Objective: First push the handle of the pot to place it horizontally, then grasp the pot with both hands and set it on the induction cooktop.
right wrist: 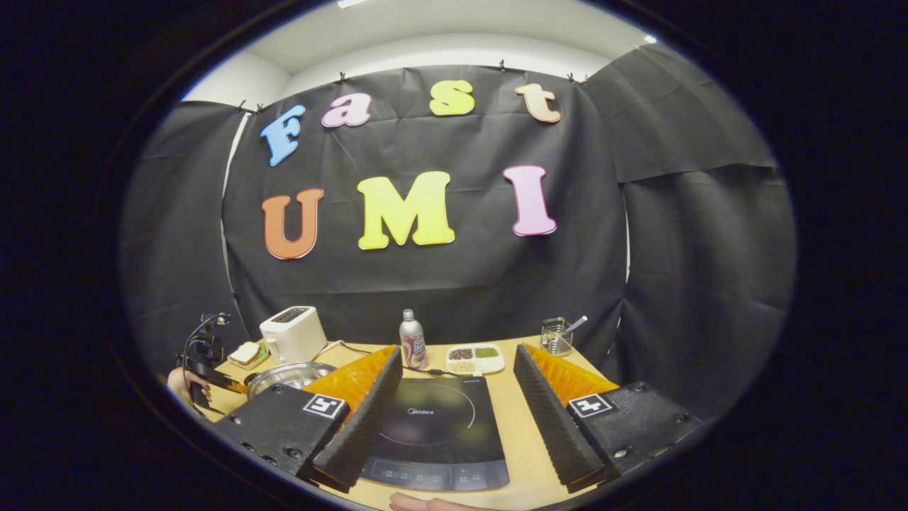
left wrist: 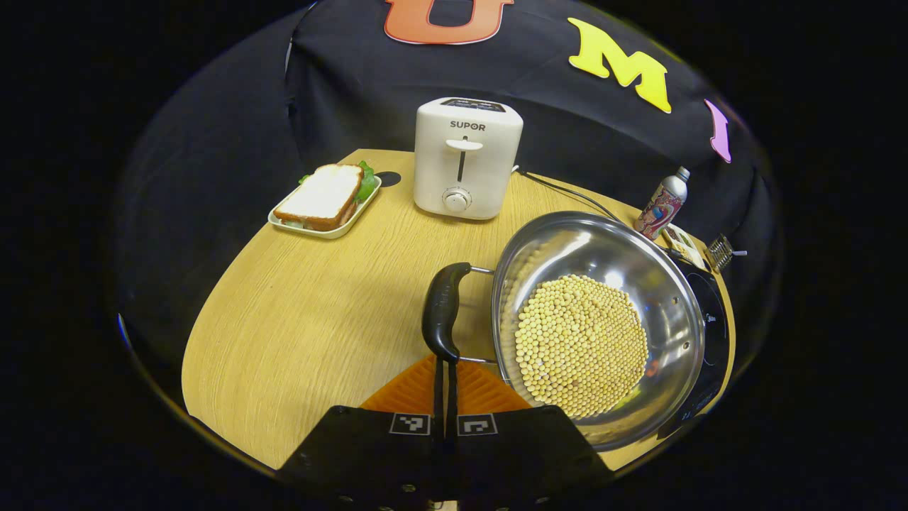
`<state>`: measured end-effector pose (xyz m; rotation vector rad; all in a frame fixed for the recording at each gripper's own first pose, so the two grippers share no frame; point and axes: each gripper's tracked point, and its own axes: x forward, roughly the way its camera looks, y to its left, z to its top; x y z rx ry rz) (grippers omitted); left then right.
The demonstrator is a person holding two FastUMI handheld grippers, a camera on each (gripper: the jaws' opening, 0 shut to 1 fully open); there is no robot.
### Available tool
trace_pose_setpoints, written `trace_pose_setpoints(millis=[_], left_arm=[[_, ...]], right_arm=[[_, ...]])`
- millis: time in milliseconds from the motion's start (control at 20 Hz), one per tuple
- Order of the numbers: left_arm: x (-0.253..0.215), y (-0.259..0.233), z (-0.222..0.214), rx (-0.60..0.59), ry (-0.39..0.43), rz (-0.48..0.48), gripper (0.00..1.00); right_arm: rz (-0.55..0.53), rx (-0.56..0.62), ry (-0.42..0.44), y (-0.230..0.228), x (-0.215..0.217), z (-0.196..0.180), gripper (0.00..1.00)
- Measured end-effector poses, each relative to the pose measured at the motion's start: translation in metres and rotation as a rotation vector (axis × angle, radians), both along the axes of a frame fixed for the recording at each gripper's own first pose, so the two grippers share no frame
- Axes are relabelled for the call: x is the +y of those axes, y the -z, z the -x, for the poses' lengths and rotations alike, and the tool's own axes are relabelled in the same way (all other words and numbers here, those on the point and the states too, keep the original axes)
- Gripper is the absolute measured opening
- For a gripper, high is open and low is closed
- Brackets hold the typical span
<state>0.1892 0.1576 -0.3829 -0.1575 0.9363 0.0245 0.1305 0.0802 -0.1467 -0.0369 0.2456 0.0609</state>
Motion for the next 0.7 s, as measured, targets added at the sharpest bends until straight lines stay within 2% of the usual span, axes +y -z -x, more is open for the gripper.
trace_pose_setpoints(millis=[150, 200, 250, 300, 350, 400, 550, 650, 700], left_arm=[[0.005, -0.003, 0.004, -0.006, 0.005, -0.025, 0.00], [0.009, -0.005, 0.007, -0.007, 0.002, -0.043, 0.12], [0.013, -0.007, 0.010, -0.011, -0.002, -0.056, 0.00], [0.016, -0.011, 0.012, -0.020, -0.009, -0.063, 0.00], [0.017, -0.015, 0.016, -0.028, -0.014, -0.057, 0.11], [0.015, -0.019, 0.020, -0.036, -0.017, -0.042, 0.00], [0.012, -0.042, 0.030, -0.094, -0.015, -0.008, 0.02], [0.003, -0.057, 0.033, -0.135, -0.015, 0.023, 0.19], [0.000, -0.065, 0.033, -0.160, -0.004, 0.020, 0.61]], right_arm=[[0.007, 0.005, -0.005, 0.002, 0.007, -0.003, 0.99], [0.008, 0.003, -0.006, 0.001, 0.010, -0.004, 0.99], [0.010, 0.002, -0.008, 0.002, 0.014, -0.004, 0.97], [0.012, 0.004, -0.013, 0.004, 0.018, -0.004, 0.97], [0.016, 0.005, -0.014, 0.006, 0.022, -0.005, 0.97], [0.031, -0.002, -0.003, 0.007, 0.024, -0.007, 0.97], [0.078, -0.016, 0.009, 0.013, 0.033, -0.012, 0.97], [0.066, 0.000, -0.010, 0.021, 0.045, -0.014, 0.97], [0.055, 0.015, -0.014, 0.026, 0.051, -0.015, 0.98]])
